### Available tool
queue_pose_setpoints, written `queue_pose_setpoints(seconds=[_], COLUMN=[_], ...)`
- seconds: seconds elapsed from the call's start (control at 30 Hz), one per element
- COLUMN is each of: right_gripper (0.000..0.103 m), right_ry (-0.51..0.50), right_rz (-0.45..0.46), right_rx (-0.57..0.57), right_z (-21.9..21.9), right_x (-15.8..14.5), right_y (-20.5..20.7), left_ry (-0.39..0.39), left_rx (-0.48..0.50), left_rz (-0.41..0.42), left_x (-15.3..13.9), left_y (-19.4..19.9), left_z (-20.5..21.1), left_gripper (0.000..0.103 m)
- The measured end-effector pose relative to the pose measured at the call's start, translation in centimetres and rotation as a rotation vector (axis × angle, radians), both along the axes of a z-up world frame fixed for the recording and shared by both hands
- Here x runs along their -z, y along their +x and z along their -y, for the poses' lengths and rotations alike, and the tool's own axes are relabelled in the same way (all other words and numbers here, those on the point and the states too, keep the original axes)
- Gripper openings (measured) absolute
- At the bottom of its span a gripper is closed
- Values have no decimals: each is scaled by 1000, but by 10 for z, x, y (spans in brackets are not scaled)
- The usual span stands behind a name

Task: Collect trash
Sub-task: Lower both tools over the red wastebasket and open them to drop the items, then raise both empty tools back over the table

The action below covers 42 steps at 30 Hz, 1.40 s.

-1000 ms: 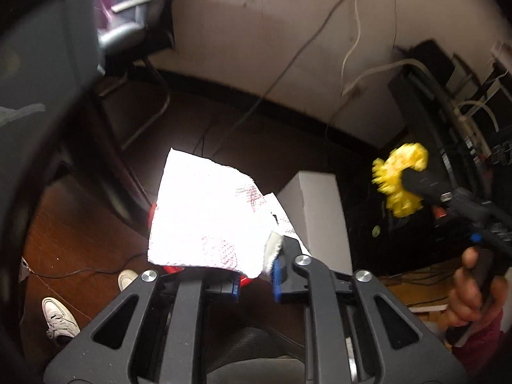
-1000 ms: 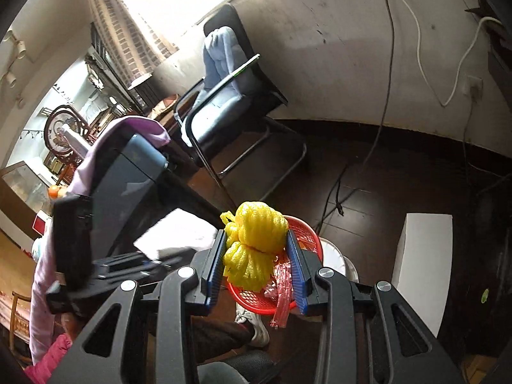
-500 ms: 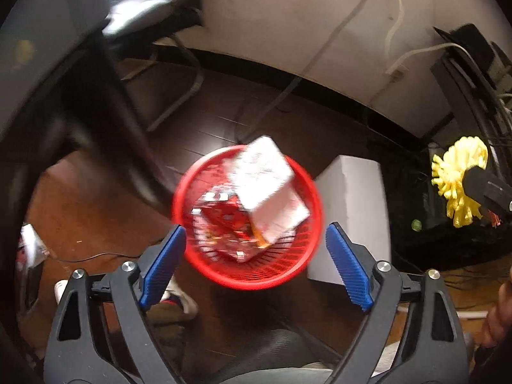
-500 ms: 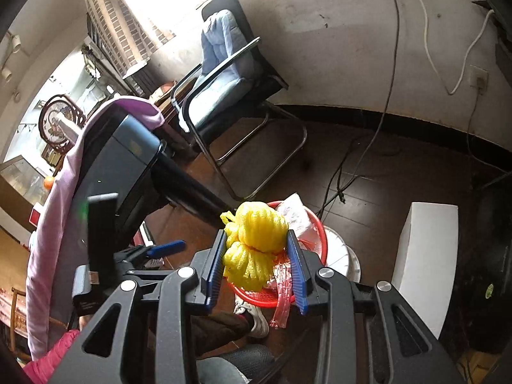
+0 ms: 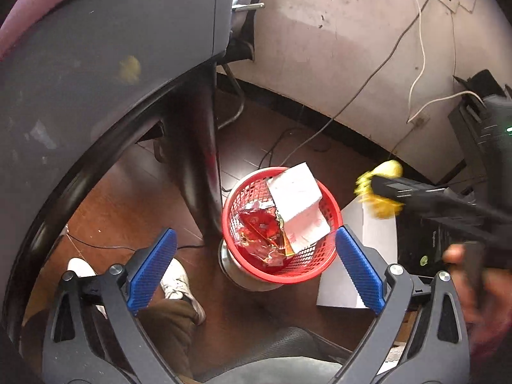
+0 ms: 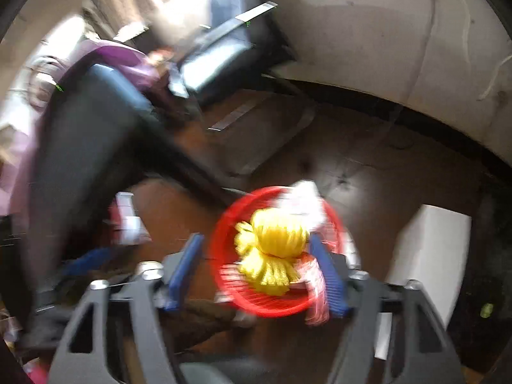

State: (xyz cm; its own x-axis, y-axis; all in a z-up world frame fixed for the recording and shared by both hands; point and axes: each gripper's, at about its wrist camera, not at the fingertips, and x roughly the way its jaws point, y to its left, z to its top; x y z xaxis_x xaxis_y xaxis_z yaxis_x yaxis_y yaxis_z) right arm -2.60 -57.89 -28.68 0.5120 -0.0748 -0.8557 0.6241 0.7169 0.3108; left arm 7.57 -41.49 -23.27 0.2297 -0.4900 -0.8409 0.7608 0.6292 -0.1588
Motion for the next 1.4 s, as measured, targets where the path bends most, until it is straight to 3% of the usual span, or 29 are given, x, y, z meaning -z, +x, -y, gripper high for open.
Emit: queue_pose_setpoints(seconds=[0.07,0.2,0.73,1.03,1.4], right_gripper=[69,69,71,72,80], right_ry=[16,16,-35,-98,-171], right_rz=[-11,60,154,196,242], right_rx=[19,32,26,12,15], right_z=[2,-1,-19,-34,-46], right_x=[7,-13,-65,-96,-134], right_y=[-2,-22,-52,-67,-93], left_ry=[6,-6,-17,-38,-53], left_rx=[-13,-7,7,24,15], left_rz=[-6,-10,55,71,180], left_x=[2,0,-10,-25,-62], left_y=[1,2,-13,-32,-51], left_z=[1,1,-4,-19,-36], left_gripper=[95,95,95,95,95])
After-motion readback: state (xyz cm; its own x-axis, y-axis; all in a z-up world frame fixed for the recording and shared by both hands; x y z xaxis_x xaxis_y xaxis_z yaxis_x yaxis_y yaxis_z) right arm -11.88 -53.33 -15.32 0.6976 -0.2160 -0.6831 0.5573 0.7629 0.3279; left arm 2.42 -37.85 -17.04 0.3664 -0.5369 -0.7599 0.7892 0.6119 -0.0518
